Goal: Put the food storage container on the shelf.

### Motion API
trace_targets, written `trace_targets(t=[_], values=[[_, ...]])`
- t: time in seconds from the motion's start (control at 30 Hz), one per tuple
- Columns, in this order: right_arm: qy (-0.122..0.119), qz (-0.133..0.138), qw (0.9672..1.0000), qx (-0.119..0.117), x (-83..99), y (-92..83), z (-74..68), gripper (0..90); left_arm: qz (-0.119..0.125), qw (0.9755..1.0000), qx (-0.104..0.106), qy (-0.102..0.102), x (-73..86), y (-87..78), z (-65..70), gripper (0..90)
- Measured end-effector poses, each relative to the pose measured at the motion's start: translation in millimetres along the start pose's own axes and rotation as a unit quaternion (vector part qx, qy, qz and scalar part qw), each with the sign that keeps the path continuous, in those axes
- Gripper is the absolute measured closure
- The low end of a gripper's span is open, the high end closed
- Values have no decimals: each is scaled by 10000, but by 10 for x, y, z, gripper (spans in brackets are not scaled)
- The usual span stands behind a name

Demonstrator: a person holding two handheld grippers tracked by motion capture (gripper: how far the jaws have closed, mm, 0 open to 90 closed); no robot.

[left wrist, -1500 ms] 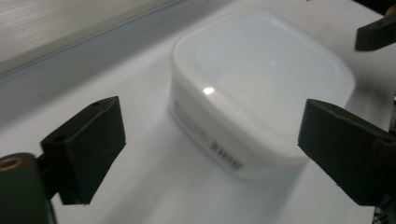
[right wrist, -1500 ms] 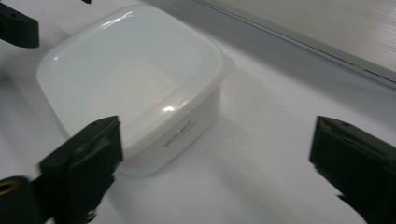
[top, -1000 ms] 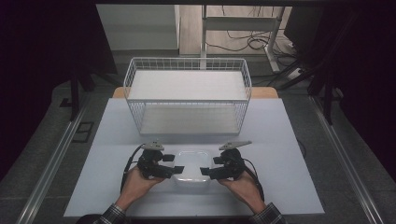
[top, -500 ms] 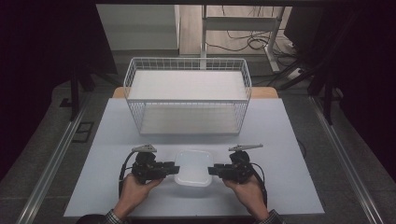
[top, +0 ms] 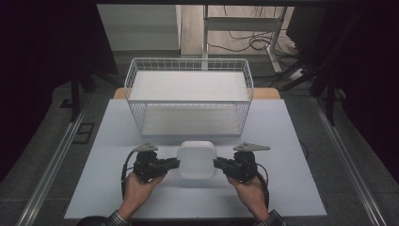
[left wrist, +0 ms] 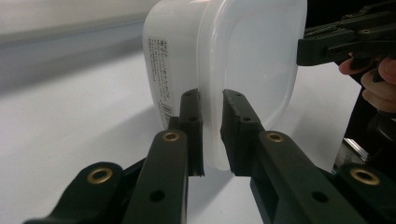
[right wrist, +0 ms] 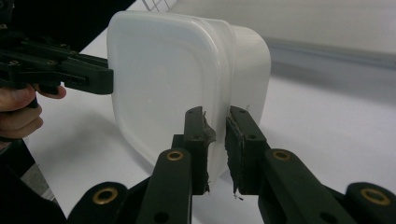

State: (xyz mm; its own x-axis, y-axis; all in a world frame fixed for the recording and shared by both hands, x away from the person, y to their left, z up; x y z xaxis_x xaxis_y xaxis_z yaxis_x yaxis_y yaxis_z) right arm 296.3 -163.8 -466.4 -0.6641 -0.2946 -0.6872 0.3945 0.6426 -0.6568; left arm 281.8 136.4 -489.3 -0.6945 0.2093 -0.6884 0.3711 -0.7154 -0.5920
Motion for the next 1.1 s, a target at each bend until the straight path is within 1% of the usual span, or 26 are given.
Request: trace_targets(t=[0.13, 0.27, 0.4, 0.53, 0.67, 0.83, 0.97, 1.1], values=[[-64, 47, 10000, -9, -46, -28, -15, 781, 42, 10000, -10, 44, -42, -37, 13, 796], [-153, 132, 9998, 6, -118, -67, -25, 781, 117, 9998, -66, 141, -126, -86, 36, 796], [-263, 255, 9993, 39, -237, -128, -44, 781, 202, 9994, -129, 249, -243, -153, 62, 796], [-342, 393, 9986, 39, -358, -180, -68, 781, 292, 9986, -227, 381, -396, -271, 97, 795], [-451, 519, 9976, 25, -510, -236, -96, 781, 381, 9977, -308, 460, -520, -363, 115, 794], [-487, 603, 9970, -2, -685, -279, -109, 781, 491, 9970, -348, 486, -672, -459, 119, 794], [-479, 682, 9965, -40, -807, -300, -104, 780, 565, 9960, -430, 541, -787, -524, 128, 794], [-467, 755, 9960, -81, -924, -313, -100, 780, 625, 9954, -453, 573, -903, -596, 129, 794]])
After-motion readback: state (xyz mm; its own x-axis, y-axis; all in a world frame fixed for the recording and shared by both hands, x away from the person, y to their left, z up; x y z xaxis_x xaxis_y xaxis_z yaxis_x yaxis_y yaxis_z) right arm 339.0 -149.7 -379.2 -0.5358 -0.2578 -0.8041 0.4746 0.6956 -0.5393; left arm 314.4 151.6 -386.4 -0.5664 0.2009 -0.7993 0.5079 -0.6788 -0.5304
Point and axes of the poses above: each handheld gripper's, and its own axes: y roughly forward along the jaws, x roughly out of its underside, z roughly to its right, the point moved 1 cm from there along y, roughly forward along the jaws, and after that the axes turned 6 degrees about -z, right-handed, at the moved point
